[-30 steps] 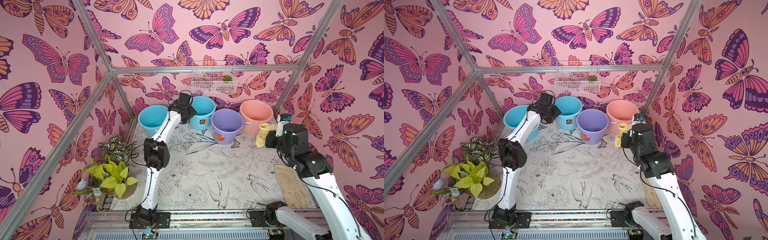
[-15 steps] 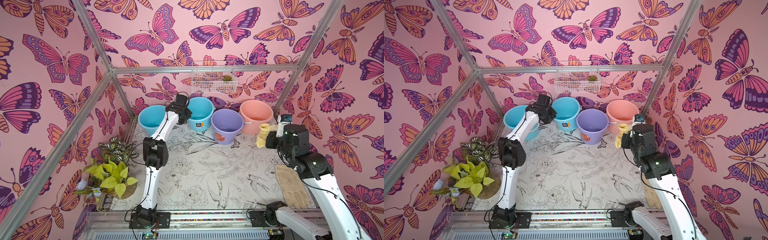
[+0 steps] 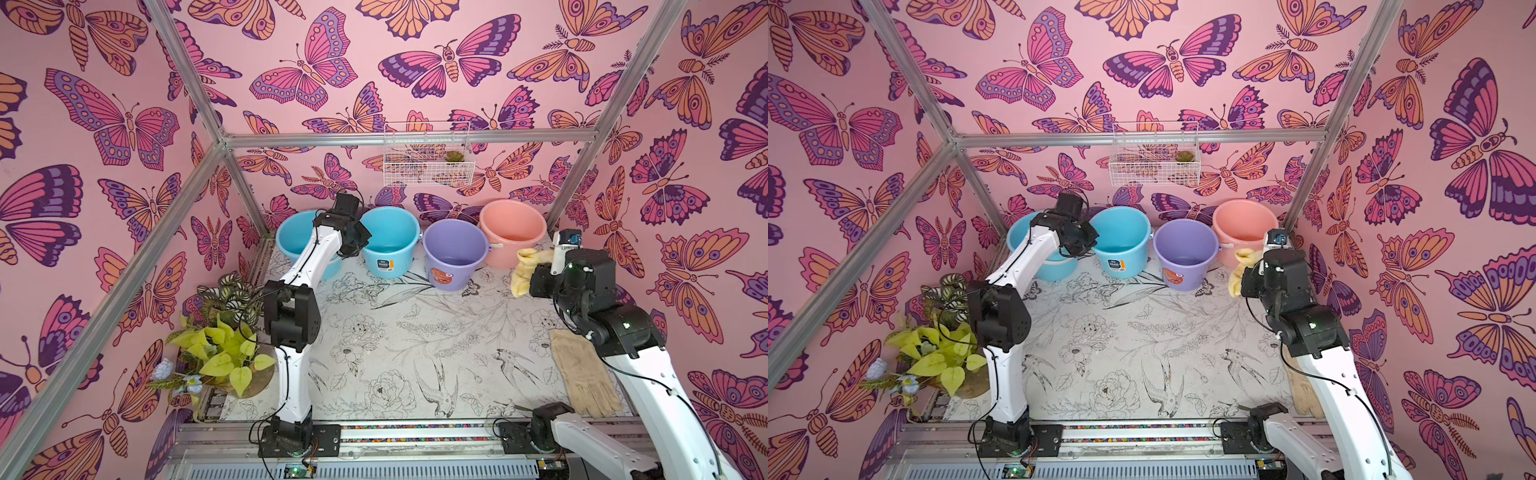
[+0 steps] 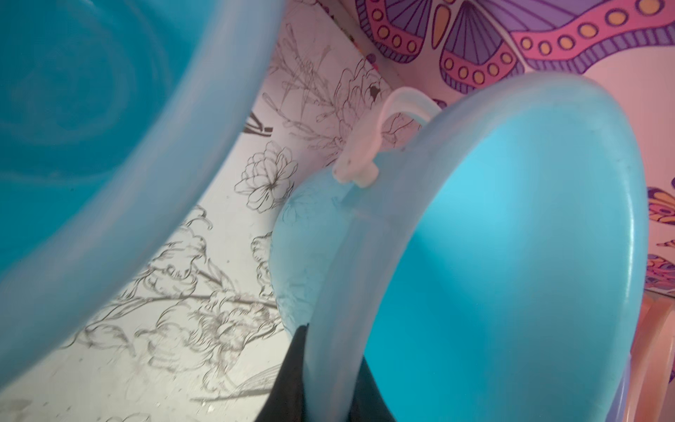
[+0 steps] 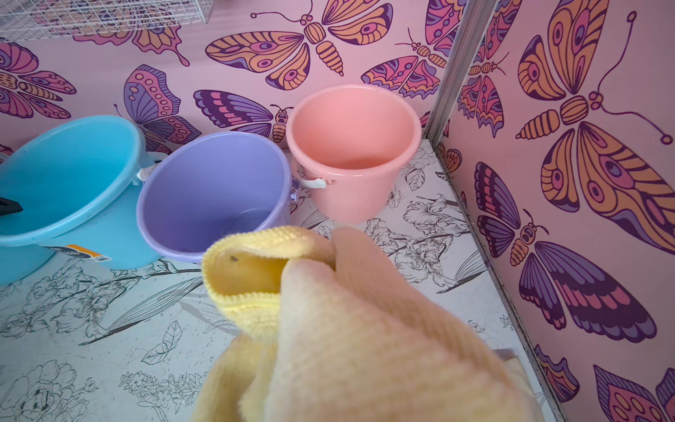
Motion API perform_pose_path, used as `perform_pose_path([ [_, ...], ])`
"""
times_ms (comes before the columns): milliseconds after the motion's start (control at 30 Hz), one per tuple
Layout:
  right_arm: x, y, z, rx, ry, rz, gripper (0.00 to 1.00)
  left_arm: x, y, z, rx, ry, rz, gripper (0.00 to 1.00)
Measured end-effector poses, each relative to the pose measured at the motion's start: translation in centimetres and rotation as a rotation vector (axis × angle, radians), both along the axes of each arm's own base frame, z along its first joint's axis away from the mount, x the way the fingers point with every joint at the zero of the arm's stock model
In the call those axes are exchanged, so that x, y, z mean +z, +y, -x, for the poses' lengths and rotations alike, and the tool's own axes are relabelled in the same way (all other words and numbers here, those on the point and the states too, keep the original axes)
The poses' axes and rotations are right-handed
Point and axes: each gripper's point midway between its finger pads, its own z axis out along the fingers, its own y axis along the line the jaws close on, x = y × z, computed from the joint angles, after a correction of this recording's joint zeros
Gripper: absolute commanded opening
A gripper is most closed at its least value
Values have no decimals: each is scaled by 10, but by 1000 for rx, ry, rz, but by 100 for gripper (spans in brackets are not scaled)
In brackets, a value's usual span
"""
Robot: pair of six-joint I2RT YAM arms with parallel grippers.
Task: Wipe the inside of the bucket with a cloth
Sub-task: Pick up the bucket from the center of the board, then wipe the dirt from the inside of the bucket.
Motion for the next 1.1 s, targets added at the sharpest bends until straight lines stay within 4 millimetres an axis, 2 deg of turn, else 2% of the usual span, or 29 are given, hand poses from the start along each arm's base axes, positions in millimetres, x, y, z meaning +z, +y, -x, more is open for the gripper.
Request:
perform_pose_path([
  [167, -4, 4, -3, 16, 17, -10, 0, 4, -4, 41, -119, 24, 15, 1],
  [333, -6, 12, -6, 49, 32, -26, 0, -8, -3, 95, -221, 81, 27, 0],
  [467, -2, 24, -8, 107, 36, -60, 0, -14, 2, 137, -288, 100, 23, 0],
  [733, 1, 56, -10, 259, 63, -144, 0, -14, 6, 206, -421, 83, -18, 0],
  [900, 3, 77, -5, 360, 92, -189, 0, -14, -15, 241, -550, 72, -51, 0],
  [1100, 19, 118, 10, 535, 103, -236, 0, -15, -52, 266, -697, 50, -102, 0],
])
